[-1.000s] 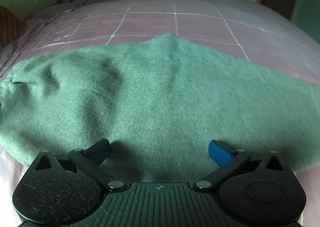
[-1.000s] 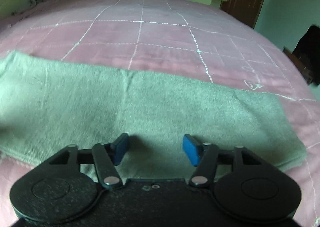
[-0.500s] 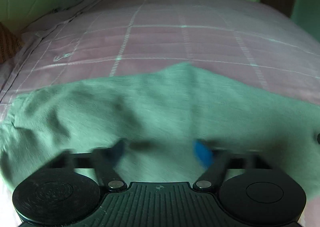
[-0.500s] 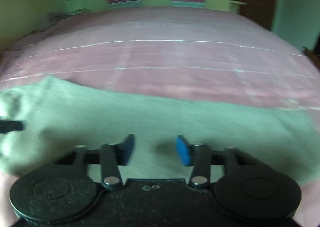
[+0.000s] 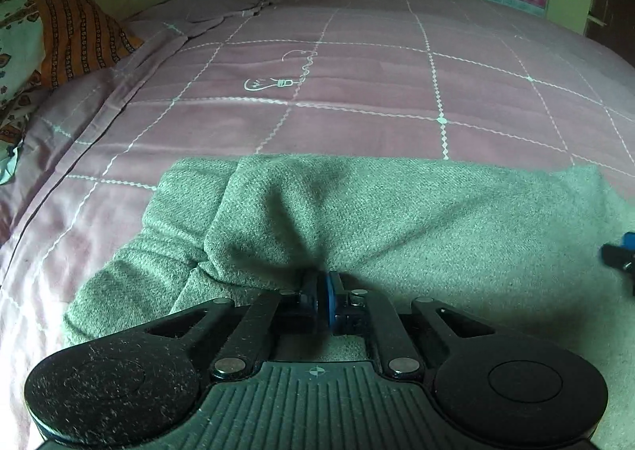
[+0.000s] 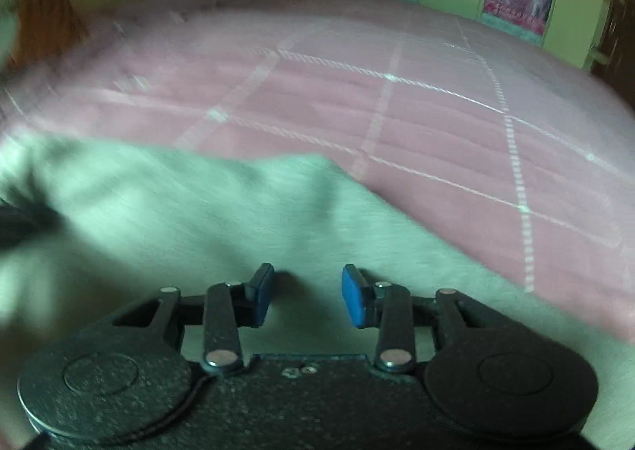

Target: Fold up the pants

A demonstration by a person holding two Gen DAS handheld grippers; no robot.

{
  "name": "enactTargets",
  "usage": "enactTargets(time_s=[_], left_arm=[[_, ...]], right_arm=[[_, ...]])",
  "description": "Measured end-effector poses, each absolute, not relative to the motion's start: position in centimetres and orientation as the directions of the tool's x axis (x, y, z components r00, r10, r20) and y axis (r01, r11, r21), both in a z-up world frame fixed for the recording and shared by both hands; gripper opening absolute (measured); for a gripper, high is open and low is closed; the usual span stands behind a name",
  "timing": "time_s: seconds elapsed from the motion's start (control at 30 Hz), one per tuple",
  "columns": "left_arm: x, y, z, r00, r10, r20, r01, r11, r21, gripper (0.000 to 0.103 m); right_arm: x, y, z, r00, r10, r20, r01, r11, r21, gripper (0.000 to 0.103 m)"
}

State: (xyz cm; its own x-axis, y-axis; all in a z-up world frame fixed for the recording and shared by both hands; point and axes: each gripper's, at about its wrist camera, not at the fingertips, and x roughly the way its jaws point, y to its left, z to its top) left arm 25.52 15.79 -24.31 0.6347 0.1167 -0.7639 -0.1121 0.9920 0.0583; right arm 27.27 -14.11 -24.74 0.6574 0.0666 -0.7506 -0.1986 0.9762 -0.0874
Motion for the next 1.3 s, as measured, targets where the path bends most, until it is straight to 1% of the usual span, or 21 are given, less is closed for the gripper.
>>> enactTargets(time_s=[0.1, 0.17, 0.23, 0.27, 0.3, 0.37, 0.4, 0.43, 0.47, 0.53, 0.63, 0.67, 0.7, 0.77, 0.8, 0.83, 0.9, 0.97, 1.1, 1.2, 1.3], left_arm=[[25.5, 14.9, -23.9, 0.628, 0.152, -0.763, -0.122, 0.988, 0.097, 0.008], [24.9, 13.8, -23.1, 0.626, 0.166, -0.762, -0.119, 0.986, 0.117, 0.008], [23.6, 12.4, -22.4, 0.638, 0.132, -0.758, -0.094, 0.991, 0.094, 0.009], [22.7, 11.6, -22.0, 0.644, 0.114, -0.756, -0.085, 0.993, 0.077, 0.009], [21.7, 10.8, -21.8, 0.649, 0.091, -0.755, -0.071, 0.996, 0.059, 0.009], [19.7, 8.9, -22.3, 0.650, 0.066, -0.757, -0.036, 0.998, 0.057, 0.009], [18.8, 8.1, -23.0, 0.647, 0.087, -0.758, -0.033, 0.996, 0.086, 0.010], [18.0, 7.7, -23.4, 0.654, 0.113, -0.748, -0.039, 0.993, 0.115, 0.010], [17.4, 7.5, -23.3, 0.658, 0.134, -0.741, -0.053, 0.990, 0.131, 0.010], [16.9, 7.2, -22.5, 0.644, 0.151, -0.750, -0.071, 0.988, 0.138, 0.010], [15.1, 4.8, -20.6, 0.671, 0.086, -0.737, -0.009, 0.994, 0.108, 0.010], [14.7, 3.6, -20.2, 0.677, 0.064, -0.733, 0.015, 0.995, 0.101, 0.010], [14.4, 2.1, -20.0, 0.675, 0.031, -0.737, 0.044, 0.996, 0.082, 0.010], [14.1, -0.6, -20.2, 0.656, -0.017, -0.755, 0.084, 0.995, 0.051, 0.010], [13.9, -2.1, -20.3, 0.646, -0.034, -0.763, 0.102, 0.994, 0.041, 0.010], [13.7, -3.5, -20.4, 0.637, -0.051, -0.769, 0.119, 0.992, 0.033, 0.010], [13.3, -6.1, -20.3, 0.628, -0.085, -0.773, 0.153, 0.988, 0.015, 0.010], [13.1, -8.9, -19.9, 0.628, -0.119, -0.769, 0.194, 0.981, 0.007, 0.010], [13.6, -13.8, -19.5, 0.604, -0.186, -0.775, 0.243, 0.969, -0.044, 0.010], [13.9, -16.9, -19.8, 0.583, -0.206, -0.786, 0.279, 0.959, -0.044, 0.010], [14.4, -18.2, -20.7, 0.572, -0.182, -0.800, 0.284, 0.959, -0.015, 0.010]], right_arm=[[27.3, -17.3, -24.7, 0.663, 0.035, -0.748, -0.159, 0.983, -0.094, 0.034], [26.7, -19.2, -24.2, 0.656, -0.042, -0.753, -0.105, 0.984, -0.146, 0.034], [25.1, -21.0, -23.1, 0.654, -0.042, -0.756, -0.087, 0.988, -0.130, 0.033], [24.0, -21.6, -22.5, 0.673, -0.039, -0.739, -0.090, 0.987, -0.134, 0.037], [22.7, -22.3, -22.2, 0.686, -0.042, -0.727, -0.087, 0.986, -0.139, 0.037], [20.6, -24.2, -22.8, 0.665, -0.039, -0.746, -0.085, 0.988, -0.127, 0.037], [19.6, -25.1, -23.9, 0.646, -0.070, -0.760, -0.089, 0.982, -0.166, 0.037], [18.7, -26.0, -24.5, 0.652, -0.086, -0.754, -0.093, 0.977, -0.192, 0.042], [17.6, -27.4, -24.6, 0.665, -0.092, -0.742, -0.086, 0.976, -0.199, 0.047], [16.5, -30.2, -24.0, 0.652, -0.131, -0.746, -0.021, 0.981, -0.190, 0.050], [14.1, -34.3, -22.1, 0.652, -0.158, -0.742, 0.076, 0.987, -0.143, 0.045], [13.1, -35.1, -21.6, 0.664, -0.154, -0.732, 0.087, 0.988, -0.129, 0.045], [12.0, -35.8, -21.4, 0.670, -0.158, -0.725, 0.086, 0.987, -0.136, 0.046], [10.5, -37.4, -22.6, 0.633, -0.189, -0.750, 0.070, 0.980, -0.188, 0.045], [9.9, -38.4, -23.1, 0.618, -0.202, -0.759, 0.074, 0.977, -0.199, 0.047], [9.0, -39.9, -23.1, 0.622, -0.204, -0.756, 0.098, 0.978, -0.183, 0.048], [7.8, -42.2, -22.1, 0.614, -0.229, -0.755, 0.167, 0.973, -0.159, 0.047], [6.1, -44.6, -20.8, 0.620, -0.242, -0.746, 0.214, 0.967, -0.136, 0.048], [3.4, -50.1, -19.7, 0.597, -0.251, -0.762, 0.319, 0.946, -0.062, 0.048], [1.9, -53.5, -20.0, 0.567, -0.262, -0.780, 0.401, 0.916, -0.016, 0.048], [0.8, -56.0, -20.6, 0.550, -0.239, -0.800, 0.459, 0.887, 0.051, 0.049]])
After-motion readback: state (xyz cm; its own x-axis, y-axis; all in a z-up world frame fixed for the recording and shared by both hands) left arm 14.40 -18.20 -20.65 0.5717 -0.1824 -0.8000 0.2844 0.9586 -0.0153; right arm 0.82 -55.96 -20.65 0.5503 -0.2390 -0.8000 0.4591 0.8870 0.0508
